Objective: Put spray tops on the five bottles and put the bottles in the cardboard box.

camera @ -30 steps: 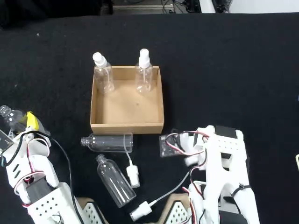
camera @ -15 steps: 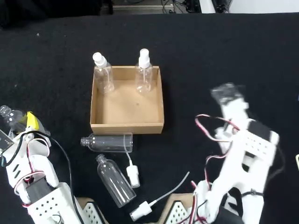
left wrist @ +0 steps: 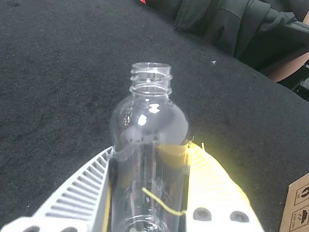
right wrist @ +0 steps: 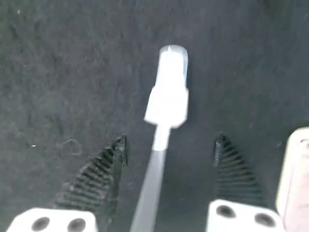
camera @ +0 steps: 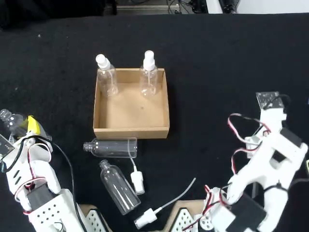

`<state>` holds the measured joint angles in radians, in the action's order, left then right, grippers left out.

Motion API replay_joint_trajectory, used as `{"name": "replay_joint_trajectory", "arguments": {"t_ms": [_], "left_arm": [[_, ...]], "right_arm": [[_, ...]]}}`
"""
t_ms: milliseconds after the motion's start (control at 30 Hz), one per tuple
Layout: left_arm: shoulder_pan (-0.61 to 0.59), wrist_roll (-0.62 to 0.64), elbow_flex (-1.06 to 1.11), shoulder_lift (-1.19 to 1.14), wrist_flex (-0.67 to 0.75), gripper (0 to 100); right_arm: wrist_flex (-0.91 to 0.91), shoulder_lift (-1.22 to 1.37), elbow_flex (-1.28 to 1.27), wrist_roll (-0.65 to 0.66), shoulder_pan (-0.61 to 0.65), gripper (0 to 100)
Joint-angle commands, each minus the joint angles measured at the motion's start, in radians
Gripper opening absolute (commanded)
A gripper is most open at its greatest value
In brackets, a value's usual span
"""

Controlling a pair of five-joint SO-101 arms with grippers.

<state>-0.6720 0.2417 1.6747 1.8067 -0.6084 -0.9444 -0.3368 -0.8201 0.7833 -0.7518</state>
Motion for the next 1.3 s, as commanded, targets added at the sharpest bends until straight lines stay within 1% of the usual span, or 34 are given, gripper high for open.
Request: {"name": "replay_joint_trajectory", "arguments": {"t_ms": [0,100,267,400,500,600,767,900,1000,1100,1167,1267], "left_arm": [[0.012,-0.002,0.024,0.018,0.023,3],[0.012,-0.002,0.024,0.018,0.023,3],[0.012,-0.002,0.024,0.018,0.023,3],[0.012,-0.002,0.024,0.018,0.023,3],[0.012,-0.002,0.024,0.018,0.023,3],[0.012,-0.002,0.024,0.018,0.023,3],[0.012,-0.002,0.024,0.018,0.023,3],[0.012,-0.002,0.024,0.018,0.023,3],[0.012,-0.002,0.024,0.018,0.023,3],[0.012,-0.002,0.024,0.018,0.023,3],[0.012,-0.002,0.024,0.018,0.023,3],[0.012,-0.002,0.024,0.018,0.023,3]], "right_arm": [[-0.026,0.041,0.154,0.103,-0.015,21.8],[-0.117,0.117,0.269,0.161,-0.011,19.8],[-0.25,0.3,0.418,0.161,0.0,19.5],[-0.293,0.42,0.499,0.061,-0.02,19.4],[-0.301,0.478,0.526,0.023,-0.021,19.4],[-0.292,0.519,0.529,0.02,-0.025,19.4],[-0.213,0.556,0.526,0.017,-0.028,19.1],[-0.213,0.559,0.526,0.017,-0.023,12.2],[-0.213,0.561,0.524,0.017,-0.018,9.1],[-0.203,0.555,0.532,0.032,-0.017,5.5],[-0.192,0.553,0.55,0.103,-0.002,3.1],[-0.189,0.561,0.568,0.212,0.011,2.6]]}}
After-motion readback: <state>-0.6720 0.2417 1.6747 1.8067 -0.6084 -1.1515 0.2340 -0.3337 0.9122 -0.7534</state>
